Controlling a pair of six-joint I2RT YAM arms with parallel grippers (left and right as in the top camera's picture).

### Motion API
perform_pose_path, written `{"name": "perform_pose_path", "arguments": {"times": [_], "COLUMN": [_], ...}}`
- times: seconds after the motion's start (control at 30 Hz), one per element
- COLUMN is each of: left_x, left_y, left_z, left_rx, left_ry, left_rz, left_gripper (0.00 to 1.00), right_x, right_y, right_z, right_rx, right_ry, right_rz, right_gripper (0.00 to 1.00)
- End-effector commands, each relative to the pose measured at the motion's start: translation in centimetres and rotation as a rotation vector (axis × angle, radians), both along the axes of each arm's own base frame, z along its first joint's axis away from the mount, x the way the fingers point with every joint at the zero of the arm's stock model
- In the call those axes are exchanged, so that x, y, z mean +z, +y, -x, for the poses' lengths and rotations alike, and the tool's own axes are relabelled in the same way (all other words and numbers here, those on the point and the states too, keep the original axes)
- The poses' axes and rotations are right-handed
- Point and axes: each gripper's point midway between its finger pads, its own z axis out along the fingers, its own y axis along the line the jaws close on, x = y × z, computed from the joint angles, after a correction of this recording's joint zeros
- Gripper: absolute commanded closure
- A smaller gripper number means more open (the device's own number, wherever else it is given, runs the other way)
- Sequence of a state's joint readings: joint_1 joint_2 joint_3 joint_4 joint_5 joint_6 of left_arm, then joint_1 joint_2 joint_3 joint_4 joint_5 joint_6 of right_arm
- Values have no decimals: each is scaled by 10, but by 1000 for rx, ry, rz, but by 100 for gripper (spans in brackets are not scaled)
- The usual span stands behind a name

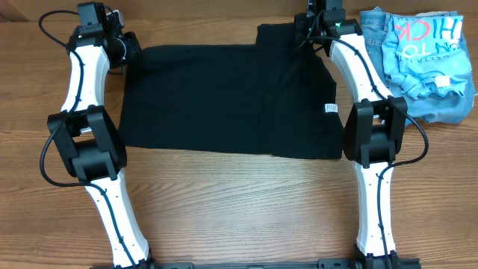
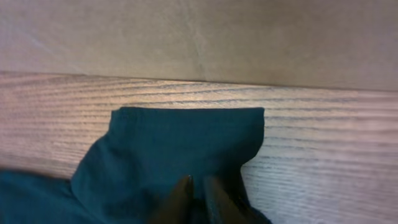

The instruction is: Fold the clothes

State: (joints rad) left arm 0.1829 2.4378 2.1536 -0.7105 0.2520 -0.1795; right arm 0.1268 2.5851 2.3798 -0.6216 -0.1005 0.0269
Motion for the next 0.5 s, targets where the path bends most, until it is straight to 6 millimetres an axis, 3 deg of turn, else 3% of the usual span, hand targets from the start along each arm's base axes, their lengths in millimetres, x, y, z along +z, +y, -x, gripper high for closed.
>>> {"name": "perform_pose_path", "arguments": {"times": [0.0,0.03,0.1,0.17,0.23,0.33,0.47], "left_x": [13,13,13,13,12,10,10], "left_y": [-4,-4,-4,-4,-4,-5,-5], "left_z": [-8,-8,-8,-8,-8,-5,-4], "left_rx": [-28,-28,-27,-27,-27,-27,-27], "left_ry": [-39,-39,-41,-41,-38,-25,-18], "left_rz": [-9,-9,-11,-11,-11,-9,-7], "left_gripper": [96,96,96,96,96,95,95], "right_x": [39,38,28,14,6,-20,-48], "right_y": [-5,-9,-16,-28,-38,-36,-25], "right_z": [-5,-11,-10,0,-9,-16,4], "right_rx": [-10,-23,-36,-59,-77,-51,-27], "right_ry": [-72,-95,-70,3,-21,-16,96], "right_rz": [-12,-6,-4,2,14,-22,-4], "right_gripper": [89,83,82,71,55,54,55]}}
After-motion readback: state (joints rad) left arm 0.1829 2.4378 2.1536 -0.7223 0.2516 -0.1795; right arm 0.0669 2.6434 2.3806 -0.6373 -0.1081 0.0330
